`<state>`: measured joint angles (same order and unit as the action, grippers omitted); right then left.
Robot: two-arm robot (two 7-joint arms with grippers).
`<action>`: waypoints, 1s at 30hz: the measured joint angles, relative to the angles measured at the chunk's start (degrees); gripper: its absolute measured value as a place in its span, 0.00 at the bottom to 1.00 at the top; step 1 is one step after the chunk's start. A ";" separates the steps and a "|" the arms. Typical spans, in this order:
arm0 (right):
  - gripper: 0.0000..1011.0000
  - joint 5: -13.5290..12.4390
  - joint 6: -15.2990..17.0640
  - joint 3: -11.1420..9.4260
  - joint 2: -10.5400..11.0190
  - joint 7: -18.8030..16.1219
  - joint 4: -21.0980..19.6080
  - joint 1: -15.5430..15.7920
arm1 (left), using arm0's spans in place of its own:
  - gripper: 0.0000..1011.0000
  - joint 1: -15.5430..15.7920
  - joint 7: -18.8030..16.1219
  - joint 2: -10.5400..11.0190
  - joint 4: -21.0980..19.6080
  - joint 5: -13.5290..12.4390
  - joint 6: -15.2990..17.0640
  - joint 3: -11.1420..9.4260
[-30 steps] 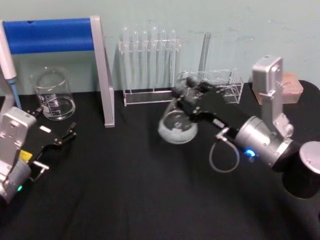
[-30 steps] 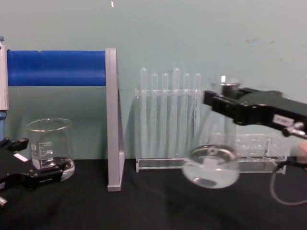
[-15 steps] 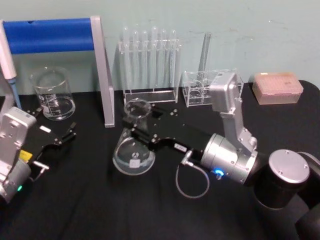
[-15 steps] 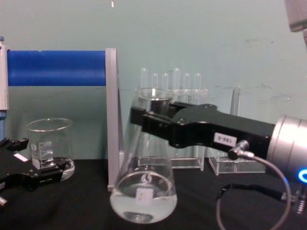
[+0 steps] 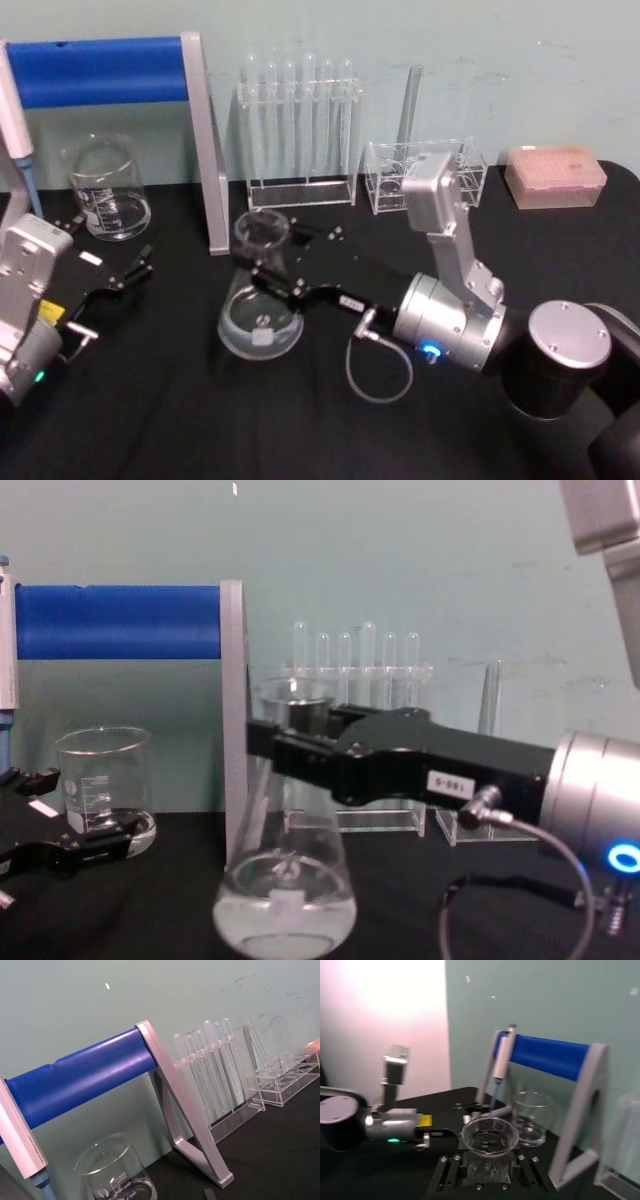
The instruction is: Grasp the erlenmeyer flask with one hand, shake it three times, then place it back.
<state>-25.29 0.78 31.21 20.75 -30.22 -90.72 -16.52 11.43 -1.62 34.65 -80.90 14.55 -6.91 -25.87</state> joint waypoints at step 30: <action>0.45 4.19 -2.09 -16.04 2.19 13.07 4.29 1.55 | 0.99 0.00 0.00 0.00 0.00 0.00 0.00 0.00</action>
<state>-21.10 -1.31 15.17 22.94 -17.15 -86.43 -14.97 11.43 -1.62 34.64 -80.90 14.55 -6.91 -25.86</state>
